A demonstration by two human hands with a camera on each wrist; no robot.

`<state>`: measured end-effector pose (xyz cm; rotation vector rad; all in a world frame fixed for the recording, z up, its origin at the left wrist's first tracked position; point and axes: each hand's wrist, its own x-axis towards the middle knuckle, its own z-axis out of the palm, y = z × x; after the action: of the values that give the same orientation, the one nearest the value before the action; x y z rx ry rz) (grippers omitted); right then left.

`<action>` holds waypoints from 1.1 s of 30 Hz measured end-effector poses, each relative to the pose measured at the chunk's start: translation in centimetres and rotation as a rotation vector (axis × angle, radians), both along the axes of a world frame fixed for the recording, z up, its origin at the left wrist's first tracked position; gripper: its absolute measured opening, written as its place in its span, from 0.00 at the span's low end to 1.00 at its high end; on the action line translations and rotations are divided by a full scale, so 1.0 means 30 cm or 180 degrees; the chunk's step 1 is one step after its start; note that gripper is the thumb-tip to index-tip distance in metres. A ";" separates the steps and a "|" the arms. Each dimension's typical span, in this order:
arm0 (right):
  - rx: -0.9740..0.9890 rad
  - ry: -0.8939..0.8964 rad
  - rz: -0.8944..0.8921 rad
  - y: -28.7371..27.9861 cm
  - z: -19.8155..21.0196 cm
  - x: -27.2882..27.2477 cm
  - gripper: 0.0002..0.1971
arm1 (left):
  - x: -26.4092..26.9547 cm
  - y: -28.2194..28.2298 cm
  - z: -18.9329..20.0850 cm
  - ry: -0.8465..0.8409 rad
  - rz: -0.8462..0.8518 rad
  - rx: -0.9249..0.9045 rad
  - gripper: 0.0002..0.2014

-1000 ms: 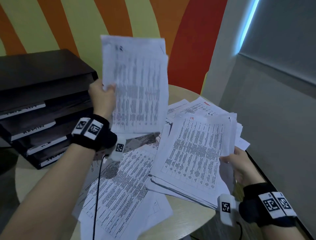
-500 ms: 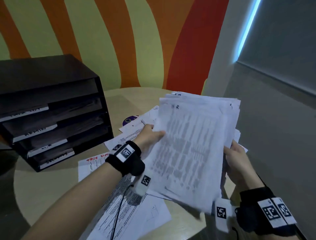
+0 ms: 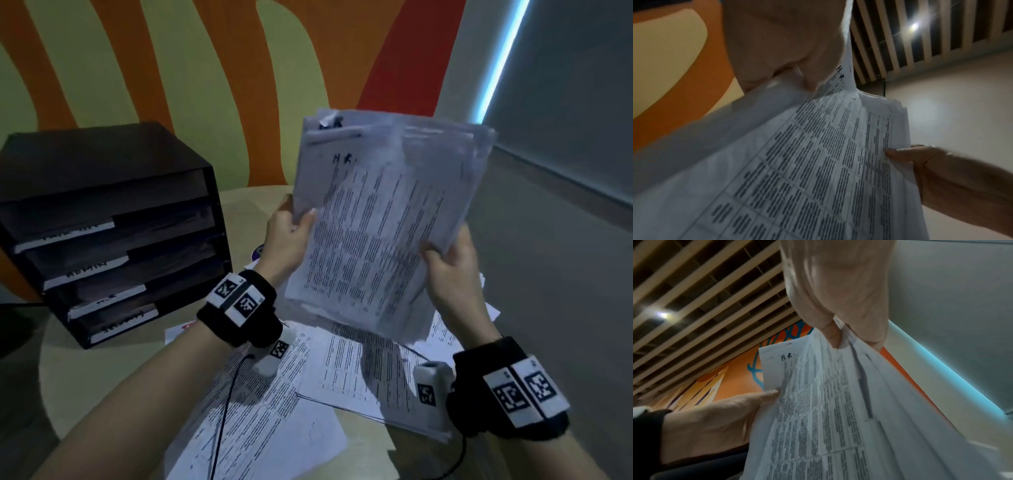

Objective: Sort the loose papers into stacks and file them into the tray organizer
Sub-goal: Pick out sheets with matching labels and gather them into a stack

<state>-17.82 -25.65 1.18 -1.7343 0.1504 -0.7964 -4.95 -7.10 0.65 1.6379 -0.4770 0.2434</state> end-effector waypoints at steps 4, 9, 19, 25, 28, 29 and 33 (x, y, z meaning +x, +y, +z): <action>0.0142 -0.0168 0.0273 0.029 0.015 0.009 0.21 | -0.006 0.072 0.048 0.0161 -0.0380 -0.0422 0.18; 0.0285 0.0137 0.0378 0.061 -0.009 0.000 0.18 | -0.010 0.143 0.017 0.0455 -0.0821 -0.0738 0.23; -0.2842 -0.0163 -0.0809 0.107 0.257 -0.016 0.48 | -0.011 0.145 0.108 -0.1130 -0.0726 0.0264 0.07; -0.2550 0.0110 -0.0090 0.126 0.280 0.059 0.06 | -0.060 0.173 0.233 -0.1723 -0.0541 0.1082 0.09; -0.1430 0.0032 0.0405 0.122 0.213 0.070 0.16 | -0.034 0.276 0.201 -0.1448 0.0332 0.1294 0.22; -0.1099 0.0059 0.0513 0.117 0.188 0.064 0.16 | -0.025 0.324 0.185 -0.1254 0.0713 0.1333 0.34; -0.0001 0.0089 0.0659 0.105 0.097 0.063 0.05 | -0.029 0.469 0.122 0.0390 0.0346 -0.0182 0.48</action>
<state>-15.92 -22.52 4.08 -1.7295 -0.0109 -0.6206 -5.82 6.98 4.30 1.6142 -0.2861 0.2336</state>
